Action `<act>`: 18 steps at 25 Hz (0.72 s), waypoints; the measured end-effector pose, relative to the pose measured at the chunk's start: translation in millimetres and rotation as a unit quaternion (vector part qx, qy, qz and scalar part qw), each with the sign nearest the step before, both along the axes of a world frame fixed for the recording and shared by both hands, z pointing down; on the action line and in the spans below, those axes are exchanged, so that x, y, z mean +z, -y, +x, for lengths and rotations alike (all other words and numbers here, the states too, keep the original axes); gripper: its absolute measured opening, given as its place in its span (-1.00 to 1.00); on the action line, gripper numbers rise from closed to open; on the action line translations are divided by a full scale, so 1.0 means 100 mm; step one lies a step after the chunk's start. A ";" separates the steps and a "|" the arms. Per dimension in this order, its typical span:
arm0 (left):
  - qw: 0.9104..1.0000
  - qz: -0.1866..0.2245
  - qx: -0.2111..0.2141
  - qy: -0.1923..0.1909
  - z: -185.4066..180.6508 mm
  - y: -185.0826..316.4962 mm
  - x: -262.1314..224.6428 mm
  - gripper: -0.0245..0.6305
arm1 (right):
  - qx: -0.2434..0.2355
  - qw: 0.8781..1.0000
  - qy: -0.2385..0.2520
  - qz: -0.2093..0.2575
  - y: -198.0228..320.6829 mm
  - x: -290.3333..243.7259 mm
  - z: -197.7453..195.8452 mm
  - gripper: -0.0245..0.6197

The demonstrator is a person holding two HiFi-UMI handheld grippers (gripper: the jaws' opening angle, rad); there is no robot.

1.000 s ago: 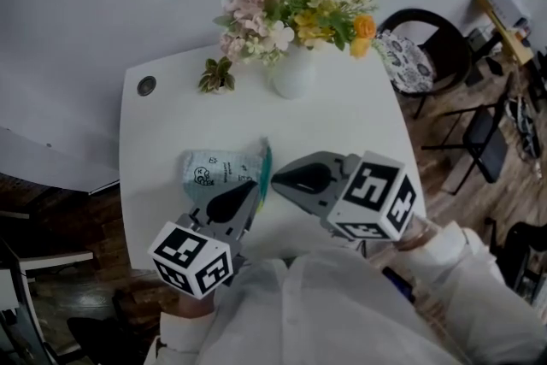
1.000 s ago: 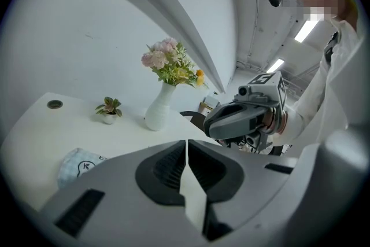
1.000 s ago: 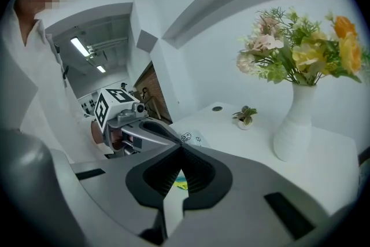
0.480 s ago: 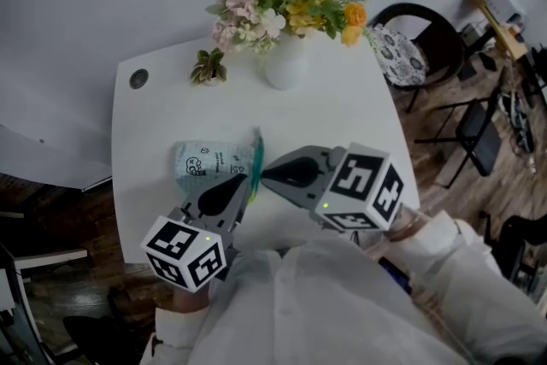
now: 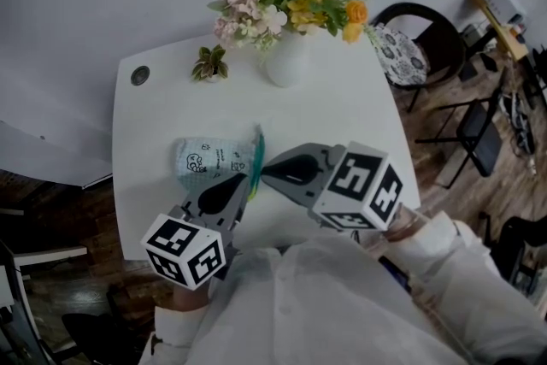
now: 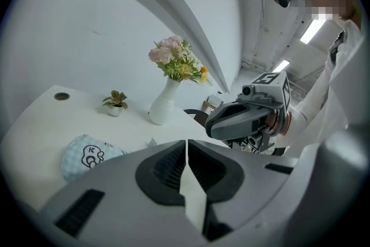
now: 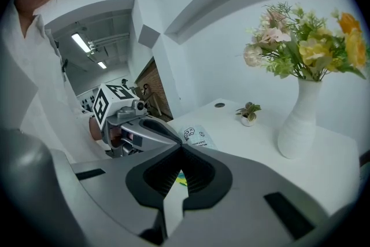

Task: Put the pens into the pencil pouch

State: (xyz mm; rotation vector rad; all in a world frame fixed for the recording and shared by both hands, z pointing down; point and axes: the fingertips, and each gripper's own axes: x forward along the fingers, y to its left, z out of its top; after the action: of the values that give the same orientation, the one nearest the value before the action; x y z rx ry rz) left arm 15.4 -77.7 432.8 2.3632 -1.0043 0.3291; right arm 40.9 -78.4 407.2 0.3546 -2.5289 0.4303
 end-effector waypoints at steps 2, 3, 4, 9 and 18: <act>1.000 -0.001 -0.002 0.001 0.00 -0.01 0.02 -0.88 | 0.000 1.000 -0.002 0.003 0.00 0.01 -0.01 -0.90; 1.000 -0.002 -0.003 0.001 -0.01 -0.01 0.02 -0.88 | 0.002 1.000 -0.002 0.003 0.00 0.01 -0.02 -0.90; 1.000 -0.003 -0.005 0.002 -0.01 -0.02 0.03 -0.88 | 0.003 1.000 -0.001 0.003 0.00 0.01 -0.02 -0.90; 1.000 0.000 -0.014 0.009 -0.06 0.05 0.03 -0.88 | 0.025 1.000 0.005 0.004 0.07 0.03 -0.03 -0.90; 0.999 0.002 -0.033 0.035 -0.08 0.22 0.06 -0.88 | 0.075 0.997 0.015 0.015 0.21 0.04 -0.03 -0.90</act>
State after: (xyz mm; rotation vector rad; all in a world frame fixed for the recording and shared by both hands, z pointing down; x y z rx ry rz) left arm 7.9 -100.2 439.0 2.3293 -1.1136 0.3869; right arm 37.8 -99.3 410.7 0.5560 -2.5503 0.4587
